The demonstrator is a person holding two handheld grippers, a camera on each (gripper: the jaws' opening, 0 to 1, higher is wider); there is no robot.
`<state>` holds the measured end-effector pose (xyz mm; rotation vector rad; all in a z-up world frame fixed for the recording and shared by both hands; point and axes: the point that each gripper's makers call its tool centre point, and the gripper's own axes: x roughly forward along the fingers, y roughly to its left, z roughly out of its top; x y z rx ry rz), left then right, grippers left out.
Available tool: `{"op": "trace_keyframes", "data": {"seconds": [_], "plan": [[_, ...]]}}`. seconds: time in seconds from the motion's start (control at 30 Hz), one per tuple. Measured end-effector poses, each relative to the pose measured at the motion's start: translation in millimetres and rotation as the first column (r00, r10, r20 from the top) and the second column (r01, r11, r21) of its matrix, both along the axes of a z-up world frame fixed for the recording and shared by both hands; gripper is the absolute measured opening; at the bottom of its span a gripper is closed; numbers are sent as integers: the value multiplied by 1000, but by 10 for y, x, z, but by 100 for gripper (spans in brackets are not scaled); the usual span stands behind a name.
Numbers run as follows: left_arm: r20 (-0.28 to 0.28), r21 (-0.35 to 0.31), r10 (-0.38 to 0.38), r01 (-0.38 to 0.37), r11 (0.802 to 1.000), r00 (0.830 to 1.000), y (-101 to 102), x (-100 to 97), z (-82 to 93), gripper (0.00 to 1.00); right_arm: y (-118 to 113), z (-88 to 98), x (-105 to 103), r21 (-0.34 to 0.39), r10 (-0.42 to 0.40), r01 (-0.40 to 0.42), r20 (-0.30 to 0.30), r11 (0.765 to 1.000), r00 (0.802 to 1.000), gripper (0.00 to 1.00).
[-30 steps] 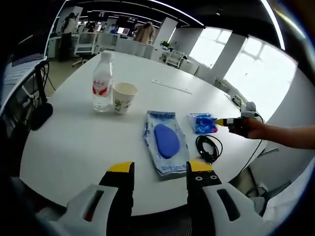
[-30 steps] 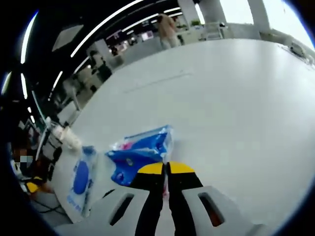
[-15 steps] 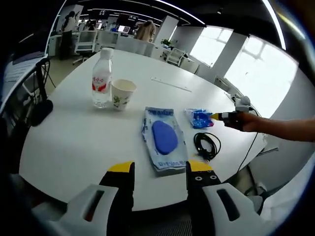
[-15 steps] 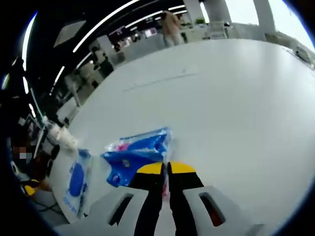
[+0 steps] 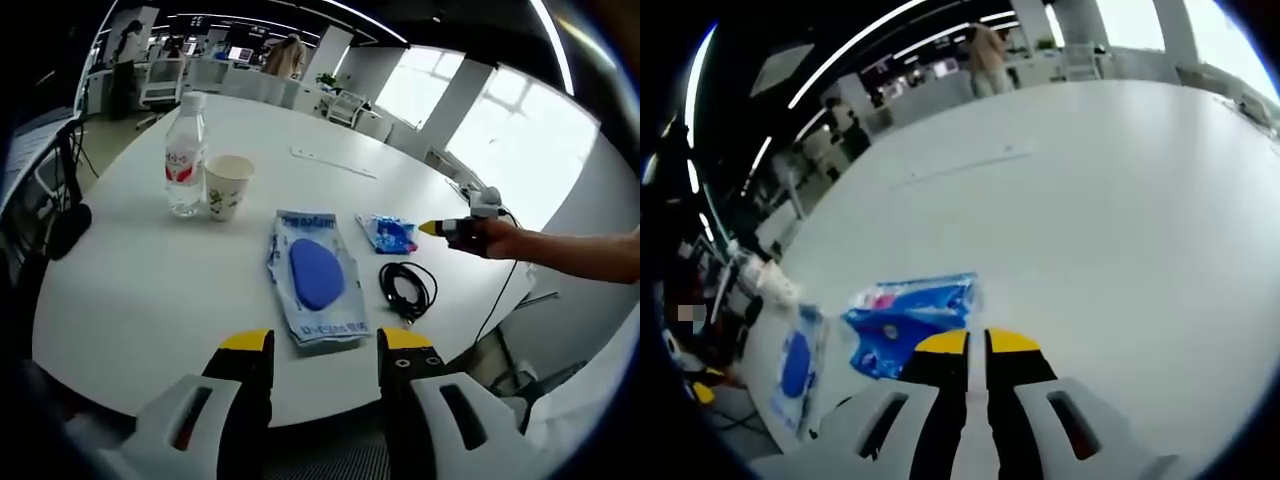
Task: Arrange the tabletop items into an orderly group along one side of the table until the central work area is clear of visible clutter.
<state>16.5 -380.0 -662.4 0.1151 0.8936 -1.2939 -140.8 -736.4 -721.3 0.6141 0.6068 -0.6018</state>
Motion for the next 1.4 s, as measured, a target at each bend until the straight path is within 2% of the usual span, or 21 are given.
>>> {"op": "trace_keyframes", "data": {"seconds": [0.1,0.23,0.4,0.73,1.17,1.4], "plan": [[18,15,-20,20,1000,1000,-6,-19,-15,39,24,6,-12,-3,1,-1,5,1000,1000,3],[8,9,-24,24,1000,1000,-20,-29,-25,39,105,-21,-14,-7,33,-34,-14,999,999,4],[6,2,-30,30,1000,1000,-30,-57,-24,39,120,-21,-57,-6,21,-21,-16,1000,1000,4],[-18,11,-40,40,999,999,21,-145,-85,39,224,17,-52,-21,49,-50,-34,999,998,4],[-40,5,-59,60,998,997,22,-214,-142,39,401,74,97,-34,106,-108,-53,994,993,4],[-51,4,-62,62,998,997,18,-227,-184,38,508,114,264,-43,154,-157,-61,987,986,5]]}}
